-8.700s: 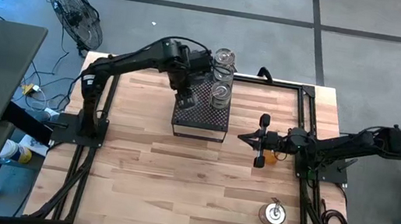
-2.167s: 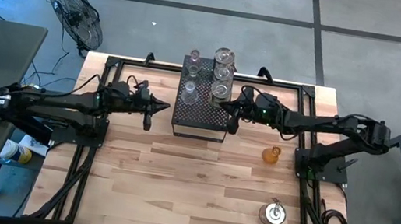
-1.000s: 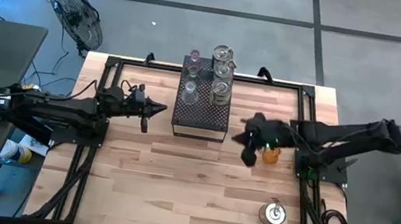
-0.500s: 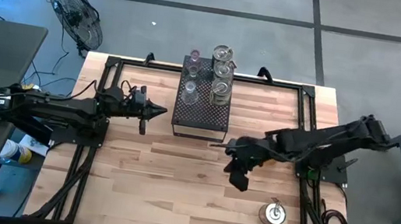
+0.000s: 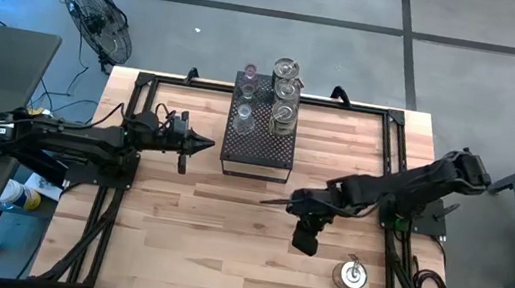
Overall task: Pick & Place candle stick holders
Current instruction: Put the yellow scented candle on the shelf
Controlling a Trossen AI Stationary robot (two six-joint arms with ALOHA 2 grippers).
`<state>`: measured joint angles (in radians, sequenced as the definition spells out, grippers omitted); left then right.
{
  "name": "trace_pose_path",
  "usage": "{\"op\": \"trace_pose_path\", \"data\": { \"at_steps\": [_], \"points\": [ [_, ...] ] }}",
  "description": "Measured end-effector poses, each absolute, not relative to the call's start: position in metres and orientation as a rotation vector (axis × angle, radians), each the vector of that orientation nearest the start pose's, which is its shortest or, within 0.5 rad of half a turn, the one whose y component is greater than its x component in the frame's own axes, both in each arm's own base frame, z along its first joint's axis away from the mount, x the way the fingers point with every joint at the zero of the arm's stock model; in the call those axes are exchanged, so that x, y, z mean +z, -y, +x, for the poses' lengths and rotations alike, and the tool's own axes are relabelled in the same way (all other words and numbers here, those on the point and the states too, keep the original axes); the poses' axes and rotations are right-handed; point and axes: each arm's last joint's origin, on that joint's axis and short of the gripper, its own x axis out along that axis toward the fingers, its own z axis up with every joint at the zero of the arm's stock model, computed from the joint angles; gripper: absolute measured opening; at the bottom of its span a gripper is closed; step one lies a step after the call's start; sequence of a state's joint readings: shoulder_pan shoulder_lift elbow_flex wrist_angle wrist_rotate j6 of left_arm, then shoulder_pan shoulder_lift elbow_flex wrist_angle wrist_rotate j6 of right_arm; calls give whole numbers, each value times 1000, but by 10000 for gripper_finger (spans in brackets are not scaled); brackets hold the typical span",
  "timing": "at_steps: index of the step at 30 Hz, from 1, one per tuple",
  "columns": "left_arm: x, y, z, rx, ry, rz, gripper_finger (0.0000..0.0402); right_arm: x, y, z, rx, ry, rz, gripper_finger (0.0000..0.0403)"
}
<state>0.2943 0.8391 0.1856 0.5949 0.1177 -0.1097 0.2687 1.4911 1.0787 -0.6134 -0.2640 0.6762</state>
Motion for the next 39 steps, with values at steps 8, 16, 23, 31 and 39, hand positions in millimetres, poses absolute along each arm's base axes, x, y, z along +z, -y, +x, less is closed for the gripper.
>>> {"op": "trace_pose_path", "data": {
  "at_steps": [8, 16, 23, 31, 39],
  "points": [
    [193, -46, 165, 179, -48, -122, 0, 203, -85, 275, 168, -1153, 657, 0],
    [193, -46, 165, 176, -46, -130, 0, 187, -69, 266, 160, -1199, 735, 0],
    [193, -46, 165, 175, -44, -144, 0, 198, -56, 248, 177, -1035, 758, 0],
    [193, -46, 165, 174, -44, -144, 0, 216, -32, 229, 101, -878, 741, 0],
    [193, -46, 165, 173, -46, -123, 0, 242, -23, 222, -74, -591, 143, 0]
  ]
}}
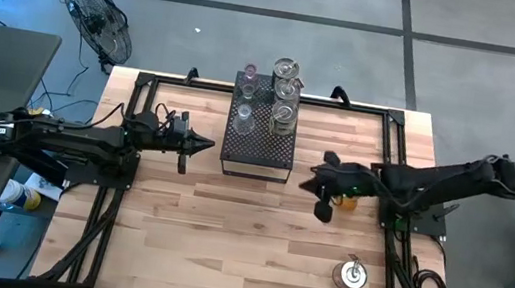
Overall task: Pick & Place candle stick holders
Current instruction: Put the yellow scented candle on the shelf
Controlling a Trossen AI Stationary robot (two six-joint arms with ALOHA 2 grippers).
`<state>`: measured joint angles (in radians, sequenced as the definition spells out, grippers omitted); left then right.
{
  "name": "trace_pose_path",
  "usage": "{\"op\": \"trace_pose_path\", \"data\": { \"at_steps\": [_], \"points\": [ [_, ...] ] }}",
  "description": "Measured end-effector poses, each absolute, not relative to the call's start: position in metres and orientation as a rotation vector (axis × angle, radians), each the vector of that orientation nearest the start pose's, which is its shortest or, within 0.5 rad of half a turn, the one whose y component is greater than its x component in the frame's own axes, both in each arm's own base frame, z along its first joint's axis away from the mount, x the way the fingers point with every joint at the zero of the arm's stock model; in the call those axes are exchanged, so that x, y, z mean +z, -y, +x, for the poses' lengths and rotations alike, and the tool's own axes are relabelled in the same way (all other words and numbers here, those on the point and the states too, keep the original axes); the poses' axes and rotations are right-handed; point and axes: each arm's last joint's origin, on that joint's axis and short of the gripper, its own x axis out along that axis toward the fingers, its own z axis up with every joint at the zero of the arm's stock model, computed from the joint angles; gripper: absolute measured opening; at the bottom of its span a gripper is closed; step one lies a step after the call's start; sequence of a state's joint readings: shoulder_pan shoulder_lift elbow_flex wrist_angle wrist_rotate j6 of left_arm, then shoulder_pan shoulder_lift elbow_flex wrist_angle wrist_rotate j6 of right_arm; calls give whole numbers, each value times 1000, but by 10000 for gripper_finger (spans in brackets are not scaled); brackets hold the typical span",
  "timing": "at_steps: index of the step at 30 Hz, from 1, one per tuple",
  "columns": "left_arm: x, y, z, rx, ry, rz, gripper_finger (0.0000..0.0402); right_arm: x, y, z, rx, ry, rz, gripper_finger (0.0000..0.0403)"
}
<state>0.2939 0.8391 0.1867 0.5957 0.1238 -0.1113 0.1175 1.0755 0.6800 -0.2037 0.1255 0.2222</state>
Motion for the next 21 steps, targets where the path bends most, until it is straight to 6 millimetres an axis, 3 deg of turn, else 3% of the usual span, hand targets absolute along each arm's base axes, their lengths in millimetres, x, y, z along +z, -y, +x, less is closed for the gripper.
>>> {"op": "trace_pose_path", "data": {
  "at_steps": [6, 9, 12, 17, 21],
  "points": [
    [193, -46, 165, 173, -46, -121, 0, 258, -32, 233, -120, -273, -117, 0],
    [193, -46, 165, 173, -45, -121, 0, 249, -37, 234, -96, -103, -74, 0],
    [193, -46, 165, 173, -45, -129, 0, 235, -40, 228, -71, 55, 114, 0],
    [193, -46, 165, 173, -45, -129, 0, 210, -53, 219, -43, 23, 339, 0],
    [193, -46, 165, 173, -44, -132, 0, 216, -69, 225, 39, -93, 399, 0]
  ]
}}
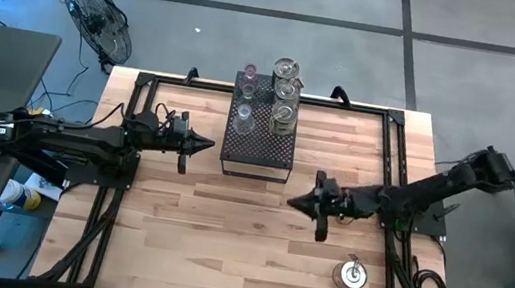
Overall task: Pick & Place candle stick holders
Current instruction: Put the yellow scented candle on the shelf
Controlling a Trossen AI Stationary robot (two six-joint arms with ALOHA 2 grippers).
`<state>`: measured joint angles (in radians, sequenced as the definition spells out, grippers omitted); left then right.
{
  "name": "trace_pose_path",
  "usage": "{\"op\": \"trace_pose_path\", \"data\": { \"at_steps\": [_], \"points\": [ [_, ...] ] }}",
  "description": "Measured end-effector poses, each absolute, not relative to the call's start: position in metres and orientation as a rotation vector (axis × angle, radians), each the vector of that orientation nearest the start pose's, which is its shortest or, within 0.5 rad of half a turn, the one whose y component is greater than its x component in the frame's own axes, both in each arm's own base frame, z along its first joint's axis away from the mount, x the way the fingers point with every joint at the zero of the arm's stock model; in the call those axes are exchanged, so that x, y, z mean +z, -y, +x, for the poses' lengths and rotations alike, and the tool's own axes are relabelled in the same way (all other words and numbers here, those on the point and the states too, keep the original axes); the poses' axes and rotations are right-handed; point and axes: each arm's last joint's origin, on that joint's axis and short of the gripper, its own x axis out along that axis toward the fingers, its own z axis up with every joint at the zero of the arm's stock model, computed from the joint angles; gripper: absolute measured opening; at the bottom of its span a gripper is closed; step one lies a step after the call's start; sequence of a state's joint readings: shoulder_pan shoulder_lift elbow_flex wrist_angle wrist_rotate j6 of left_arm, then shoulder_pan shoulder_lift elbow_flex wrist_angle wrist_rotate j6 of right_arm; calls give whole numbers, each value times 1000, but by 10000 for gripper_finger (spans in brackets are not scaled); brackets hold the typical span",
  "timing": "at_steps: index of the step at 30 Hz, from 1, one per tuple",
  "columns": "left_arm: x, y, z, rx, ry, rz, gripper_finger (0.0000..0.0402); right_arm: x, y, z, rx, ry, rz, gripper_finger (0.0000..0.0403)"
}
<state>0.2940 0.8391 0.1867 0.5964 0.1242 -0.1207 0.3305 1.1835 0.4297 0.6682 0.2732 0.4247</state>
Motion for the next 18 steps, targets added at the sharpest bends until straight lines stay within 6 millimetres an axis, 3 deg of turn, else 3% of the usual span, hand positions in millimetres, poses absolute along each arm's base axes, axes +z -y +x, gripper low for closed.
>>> {"op": "trace_pose_path", "data": {
  "at_steps": [9, 18],
  "points": [
    [193, -46, 165, 171, -44, -139, 0, 253, -83, 252, 46, -558, 411, 0],
    [193, -46, 165, 154, -45, -140, 0, 237, -97, 265, 89, -1082, 569, 0]
  ]
}}
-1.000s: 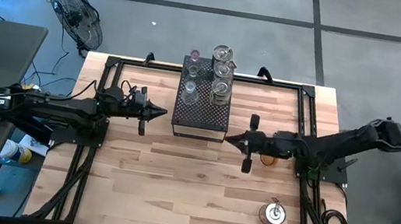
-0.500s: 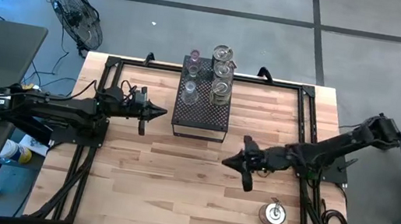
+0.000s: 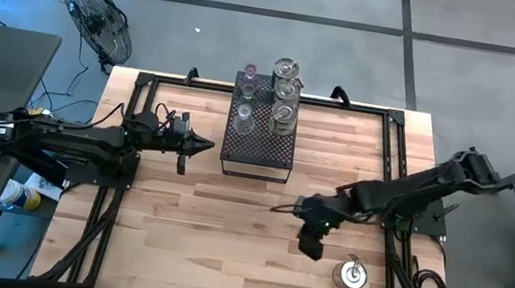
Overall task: Pick & Place candle stick holders
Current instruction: Put the yellow scented candle on the shelf
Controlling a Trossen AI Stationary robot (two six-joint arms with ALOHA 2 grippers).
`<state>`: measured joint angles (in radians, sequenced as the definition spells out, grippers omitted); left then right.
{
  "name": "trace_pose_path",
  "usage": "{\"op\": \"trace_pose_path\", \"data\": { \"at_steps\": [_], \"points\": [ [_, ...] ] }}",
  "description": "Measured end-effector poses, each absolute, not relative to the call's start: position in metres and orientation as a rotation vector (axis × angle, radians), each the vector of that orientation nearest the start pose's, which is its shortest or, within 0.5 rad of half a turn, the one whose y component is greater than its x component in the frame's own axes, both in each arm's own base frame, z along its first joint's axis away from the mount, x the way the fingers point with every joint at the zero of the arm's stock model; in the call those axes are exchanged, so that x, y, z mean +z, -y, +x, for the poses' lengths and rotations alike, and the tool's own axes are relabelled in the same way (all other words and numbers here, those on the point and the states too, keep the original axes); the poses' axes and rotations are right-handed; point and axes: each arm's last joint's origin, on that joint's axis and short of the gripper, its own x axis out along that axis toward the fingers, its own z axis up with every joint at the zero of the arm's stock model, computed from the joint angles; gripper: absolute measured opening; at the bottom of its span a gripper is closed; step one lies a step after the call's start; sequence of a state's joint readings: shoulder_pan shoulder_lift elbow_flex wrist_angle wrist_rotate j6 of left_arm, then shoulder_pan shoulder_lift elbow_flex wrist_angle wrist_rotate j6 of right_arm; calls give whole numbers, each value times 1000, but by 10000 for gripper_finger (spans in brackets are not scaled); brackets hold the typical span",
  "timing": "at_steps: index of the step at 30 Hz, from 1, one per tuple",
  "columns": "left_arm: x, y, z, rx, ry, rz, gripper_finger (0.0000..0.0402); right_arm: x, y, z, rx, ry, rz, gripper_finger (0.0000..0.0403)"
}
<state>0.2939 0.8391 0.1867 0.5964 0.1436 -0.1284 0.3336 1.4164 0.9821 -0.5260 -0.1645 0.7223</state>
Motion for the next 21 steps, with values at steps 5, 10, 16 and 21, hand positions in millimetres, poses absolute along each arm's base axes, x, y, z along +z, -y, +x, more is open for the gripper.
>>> {"op": "trace_pose_path", "data": {
  "at_steps": [5, 10, 16, 21],
  "points": [
    [194, -46, 165, 153, -45, -140, 0, 229, -99, 258, 24, -1415, 683, 0],
    [194, -45, 165, 150, -45, -141, 0, 226, -97, 234, -155, -1686, 768, 0],
    [194, -45, 165, 149, -45, -141, 0, 230, -104, 221, -204, -1831, 808, 0],
    [194, -45, 165, 149, -45, -141, 0, 243, -119, 211, -195, -1858, 662, 1]
  ]
}}
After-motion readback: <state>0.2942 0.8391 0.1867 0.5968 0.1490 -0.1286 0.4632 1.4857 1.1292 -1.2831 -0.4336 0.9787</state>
